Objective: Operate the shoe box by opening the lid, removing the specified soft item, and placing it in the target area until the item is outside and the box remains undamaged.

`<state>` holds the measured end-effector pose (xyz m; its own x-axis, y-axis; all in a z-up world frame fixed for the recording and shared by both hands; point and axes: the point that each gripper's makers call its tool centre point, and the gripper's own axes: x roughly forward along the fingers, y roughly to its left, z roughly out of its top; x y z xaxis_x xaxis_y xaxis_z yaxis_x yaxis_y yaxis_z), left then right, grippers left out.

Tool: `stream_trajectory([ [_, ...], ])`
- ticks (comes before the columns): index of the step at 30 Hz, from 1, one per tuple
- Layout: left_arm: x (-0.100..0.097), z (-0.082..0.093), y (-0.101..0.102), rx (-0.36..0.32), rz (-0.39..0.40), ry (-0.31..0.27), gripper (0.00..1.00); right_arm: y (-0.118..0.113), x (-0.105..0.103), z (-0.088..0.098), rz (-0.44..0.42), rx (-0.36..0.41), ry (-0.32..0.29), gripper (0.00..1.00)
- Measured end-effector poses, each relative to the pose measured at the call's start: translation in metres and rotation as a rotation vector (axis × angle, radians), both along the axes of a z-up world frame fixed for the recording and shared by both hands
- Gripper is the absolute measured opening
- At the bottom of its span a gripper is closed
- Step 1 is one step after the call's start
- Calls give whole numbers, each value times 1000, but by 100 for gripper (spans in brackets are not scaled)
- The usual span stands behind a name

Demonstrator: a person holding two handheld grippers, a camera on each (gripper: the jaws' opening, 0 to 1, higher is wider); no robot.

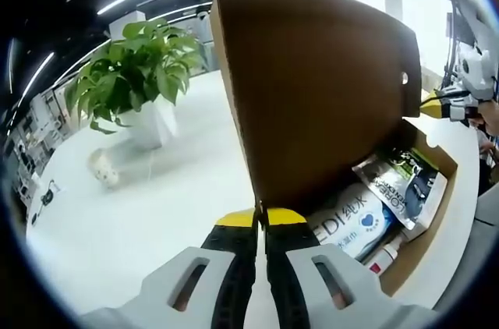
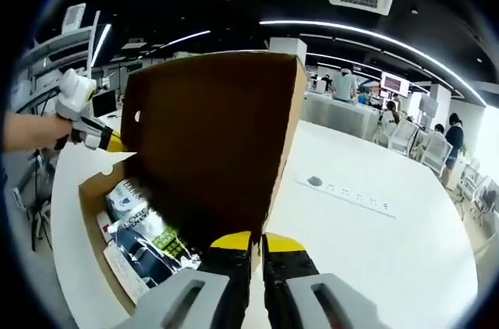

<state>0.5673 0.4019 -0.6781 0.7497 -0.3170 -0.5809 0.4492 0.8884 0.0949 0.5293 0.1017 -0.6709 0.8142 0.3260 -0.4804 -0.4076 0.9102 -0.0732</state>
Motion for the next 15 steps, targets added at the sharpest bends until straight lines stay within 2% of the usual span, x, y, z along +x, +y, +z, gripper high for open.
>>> stream_trajectory([
  [15, 1, 2, -1, 1, -2, 2, 1, -3, 5, 3, 7, -24, 0, 0],
])
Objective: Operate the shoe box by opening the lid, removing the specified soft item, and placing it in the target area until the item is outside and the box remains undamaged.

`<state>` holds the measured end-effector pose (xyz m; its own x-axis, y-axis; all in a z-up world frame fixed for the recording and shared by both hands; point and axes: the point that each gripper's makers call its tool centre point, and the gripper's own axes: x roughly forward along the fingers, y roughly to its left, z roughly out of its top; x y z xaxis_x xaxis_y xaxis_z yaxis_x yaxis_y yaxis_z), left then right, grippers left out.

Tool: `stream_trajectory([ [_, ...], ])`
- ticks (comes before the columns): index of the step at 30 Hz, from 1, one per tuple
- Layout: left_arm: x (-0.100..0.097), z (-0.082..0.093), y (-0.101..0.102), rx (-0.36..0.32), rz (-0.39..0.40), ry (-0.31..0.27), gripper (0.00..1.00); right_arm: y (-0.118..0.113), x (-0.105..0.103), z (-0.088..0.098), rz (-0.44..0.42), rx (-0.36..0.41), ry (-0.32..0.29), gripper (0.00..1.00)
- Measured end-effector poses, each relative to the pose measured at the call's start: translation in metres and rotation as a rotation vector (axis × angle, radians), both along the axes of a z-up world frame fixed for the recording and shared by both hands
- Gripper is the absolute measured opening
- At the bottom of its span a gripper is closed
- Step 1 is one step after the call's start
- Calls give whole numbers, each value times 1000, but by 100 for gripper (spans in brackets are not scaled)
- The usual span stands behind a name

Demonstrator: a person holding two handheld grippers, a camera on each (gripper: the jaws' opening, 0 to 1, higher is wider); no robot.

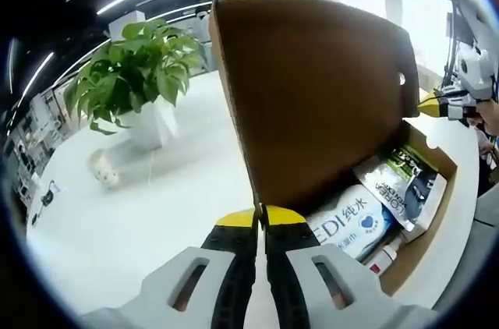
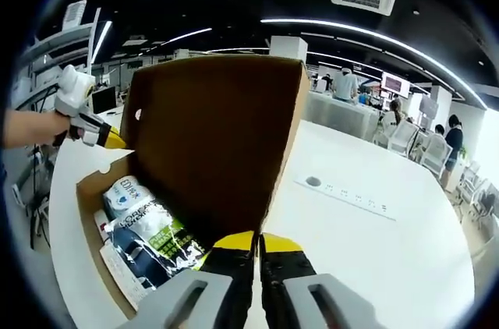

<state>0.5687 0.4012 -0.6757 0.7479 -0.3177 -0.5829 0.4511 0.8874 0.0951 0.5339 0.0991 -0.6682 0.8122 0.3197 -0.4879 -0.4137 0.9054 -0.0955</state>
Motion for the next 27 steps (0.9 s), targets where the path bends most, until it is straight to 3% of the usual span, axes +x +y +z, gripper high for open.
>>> stream_trajectory([
  [27, 7, 4, 0, 5, -9, 10, 1, 0, 8, 4, 12, -28, 2, 0],
])
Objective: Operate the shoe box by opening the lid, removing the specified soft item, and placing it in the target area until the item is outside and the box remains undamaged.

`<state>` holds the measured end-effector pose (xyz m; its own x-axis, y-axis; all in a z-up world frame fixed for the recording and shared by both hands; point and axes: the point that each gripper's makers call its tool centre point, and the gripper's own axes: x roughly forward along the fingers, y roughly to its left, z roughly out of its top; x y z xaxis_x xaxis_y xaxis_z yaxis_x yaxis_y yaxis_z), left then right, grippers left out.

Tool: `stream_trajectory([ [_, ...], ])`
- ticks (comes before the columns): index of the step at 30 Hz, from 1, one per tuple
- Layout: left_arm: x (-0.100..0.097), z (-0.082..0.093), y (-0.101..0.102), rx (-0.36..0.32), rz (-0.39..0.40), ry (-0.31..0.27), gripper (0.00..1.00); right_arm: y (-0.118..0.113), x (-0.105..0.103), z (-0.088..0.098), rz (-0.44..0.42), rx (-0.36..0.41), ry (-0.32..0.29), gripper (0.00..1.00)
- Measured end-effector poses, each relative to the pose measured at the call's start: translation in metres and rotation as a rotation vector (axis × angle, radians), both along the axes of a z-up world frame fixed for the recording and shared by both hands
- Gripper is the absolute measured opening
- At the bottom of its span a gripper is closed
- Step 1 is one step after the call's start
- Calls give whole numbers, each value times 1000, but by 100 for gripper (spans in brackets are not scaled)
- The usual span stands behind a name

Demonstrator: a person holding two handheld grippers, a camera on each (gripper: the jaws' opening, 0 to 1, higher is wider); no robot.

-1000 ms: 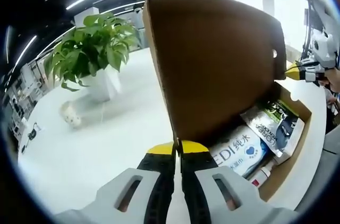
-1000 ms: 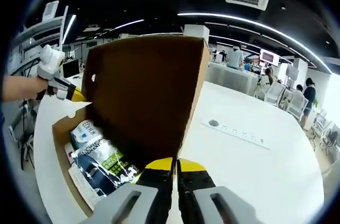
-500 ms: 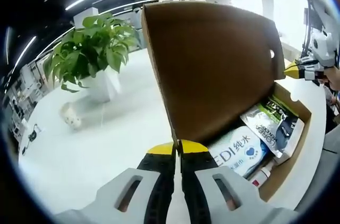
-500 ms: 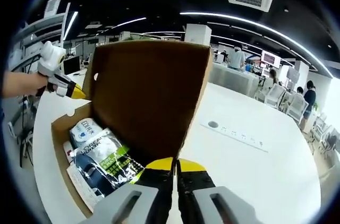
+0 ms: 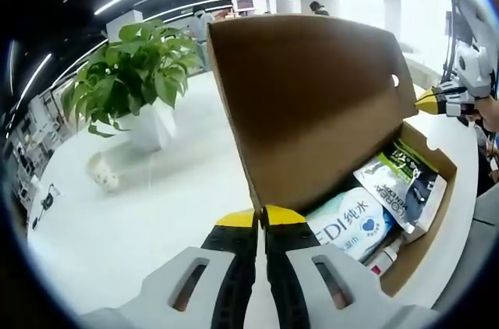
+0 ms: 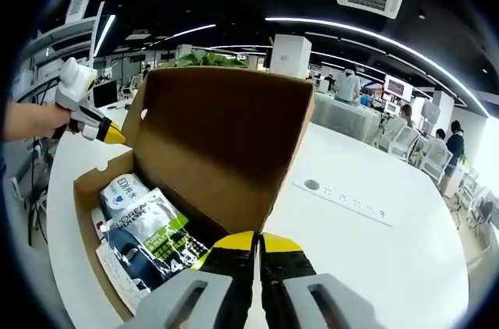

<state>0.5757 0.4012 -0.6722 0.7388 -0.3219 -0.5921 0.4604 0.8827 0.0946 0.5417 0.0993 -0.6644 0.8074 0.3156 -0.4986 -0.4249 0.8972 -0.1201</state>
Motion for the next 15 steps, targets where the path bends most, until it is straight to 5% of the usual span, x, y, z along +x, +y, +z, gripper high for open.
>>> stream_trajectory([
  [15, 3, 1, -1, 0, -1, 7, 1, -1, 5, 1, -4, 6, 15, 0],
])
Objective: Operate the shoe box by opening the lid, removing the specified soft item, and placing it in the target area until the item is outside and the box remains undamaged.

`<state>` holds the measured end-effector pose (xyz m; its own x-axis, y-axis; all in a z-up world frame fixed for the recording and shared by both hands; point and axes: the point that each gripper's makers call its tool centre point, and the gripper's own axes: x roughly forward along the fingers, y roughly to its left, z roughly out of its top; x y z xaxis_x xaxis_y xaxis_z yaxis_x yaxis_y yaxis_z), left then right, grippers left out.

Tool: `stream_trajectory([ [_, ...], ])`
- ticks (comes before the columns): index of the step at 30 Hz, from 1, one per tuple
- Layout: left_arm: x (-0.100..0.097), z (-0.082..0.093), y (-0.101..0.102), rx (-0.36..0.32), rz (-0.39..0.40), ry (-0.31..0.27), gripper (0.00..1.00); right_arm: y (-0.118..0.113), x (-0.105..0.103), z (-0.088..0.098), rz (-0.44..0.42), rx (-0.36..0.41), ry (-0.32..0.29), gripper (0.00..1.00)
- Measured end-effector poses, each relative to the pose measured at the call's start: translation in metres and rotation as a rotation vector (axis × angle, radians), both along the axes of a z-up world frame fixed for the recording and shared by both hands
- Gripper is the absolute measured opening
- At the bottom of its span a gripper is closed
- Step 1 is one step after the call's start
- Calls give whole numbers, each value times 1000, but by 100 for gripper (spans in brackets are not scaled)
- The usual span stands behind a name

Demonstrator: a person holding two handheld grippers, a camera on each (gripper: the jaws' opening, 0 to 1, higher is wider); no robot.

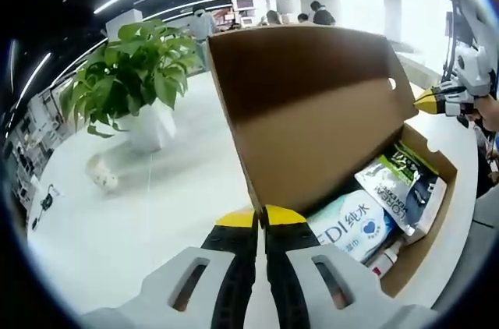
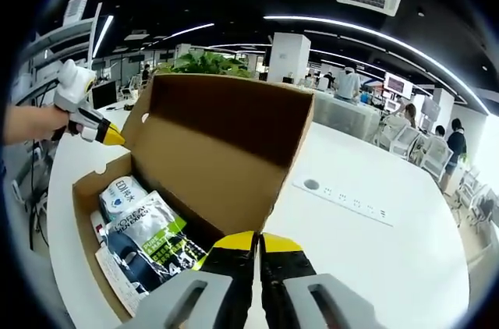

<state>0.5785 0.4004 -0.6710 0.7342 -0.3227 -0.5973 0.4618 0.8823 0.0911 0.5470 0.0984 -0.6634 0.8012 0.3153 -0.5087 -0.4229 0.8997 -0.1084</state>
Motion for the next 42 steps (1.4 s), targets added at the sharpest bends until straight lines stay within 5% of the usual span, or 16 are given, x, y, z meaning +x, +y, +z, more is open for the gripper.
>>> stream_trajectory([
  [42, 11, 0, -4, 0, -13, 68, 1, -3, 19, -2, -34, 49, 95, 0],
])
